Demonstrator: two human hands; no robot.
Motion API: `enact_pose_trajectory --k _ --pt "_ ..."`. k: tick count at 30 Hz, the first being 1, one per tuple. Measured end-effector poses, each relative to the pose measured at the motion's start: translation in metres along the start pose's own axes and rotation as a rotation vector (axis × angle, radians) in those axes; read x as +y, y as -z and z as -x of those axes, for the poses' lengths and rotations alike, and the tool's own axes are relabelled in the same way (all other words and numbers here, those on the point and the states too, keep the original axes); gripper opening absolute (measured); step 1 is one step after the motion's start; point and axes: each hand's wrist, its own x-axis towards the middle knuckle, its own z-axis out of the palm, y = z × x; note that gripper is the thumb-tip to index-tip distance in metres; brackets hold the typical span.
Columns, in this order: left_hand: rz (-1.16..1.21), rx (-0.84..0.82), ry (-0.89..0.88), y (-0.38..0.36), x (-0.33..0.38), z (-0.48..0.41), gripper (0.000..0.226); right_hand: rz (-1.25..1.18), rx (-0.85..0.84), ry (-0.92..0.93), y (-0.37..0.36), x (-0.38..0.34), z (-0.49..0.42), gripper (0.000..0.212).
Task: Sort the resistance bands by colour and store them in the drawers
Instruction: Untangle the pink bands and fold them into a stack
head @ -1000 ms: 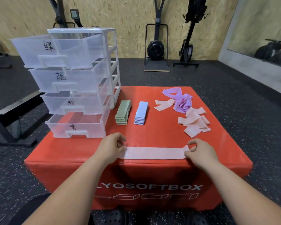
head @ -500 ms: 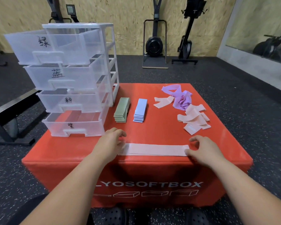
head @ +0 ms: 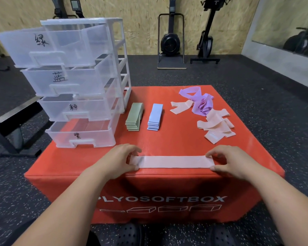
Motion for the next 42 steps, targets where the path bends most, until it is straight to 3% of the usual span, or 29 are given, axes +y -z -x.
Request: enact_pose_trajectory --k 9,14,18,21,25,27,30,34,36,39,42 --pt "-0.071 -0.021 -0.059 0.002 0.004 -0.009 0.062 -0.05 -0.045 0.013 0.005 0.005 -0.012 0.046" --pt "-0.09 0.009 -0.099 -0.006 0.029 -0.034 0.053 0.019 0.087 -0.032 0.01 0.001 -0.031 0.029" --pt "-0.087 -0.001 -0.166 -0.018 0.053 -0.062 0.048 0.137 0.233 -0.153 0.01 0.006 -0.052 0.034" --pt "-0.075 -0.006 -0.179 -0.029 0.065 -0.083 0.045 0.183 0.244 -0.229 0.007 0.01 -0.065 0.033" --pt "-0.062 -0.032 -0.191 -0.041 0.078 -0.104 0.045 0.282 0.258 -0.273 0.002 0.014 -0.079 0.011" --pt "-0.048 -0.028 -0.195 -0.044 0.082 -0.112 0.044 0.291 0.297 -0.295 0.004 0.014 -0.086 0.013" --pt "-0.017 0.011 -0.192 -0.045 0.086 -0.123 0.041 0.193 0.438 -0.216 0.02 -0.002 -0.096 0.017" --pt "0.079 0.109 -0.168 -0.039 0.087 -0.134 0.035 -0.091 0.806 -0.002 0.065 -0.043 -0.089 0.012" --pt "0.118 0.154 -0.157 -0.037 0.086 -0.138 0.031 -0.216 0.747 -0.031 0.075 -0.049 -0.088 0.011" --pt "0.162 0.199 -0.128 -0.035 0.086 -0.141 0.027 -0.314 0.511 -0.117 0.068 -0.04 -0.095 0.01" --pt "0.201 0.21 -0.097 -0.035 0.087 -0.14 0.025 -0.361 0.469 -0.091 0.066 -0.038 -0.096 0.013"
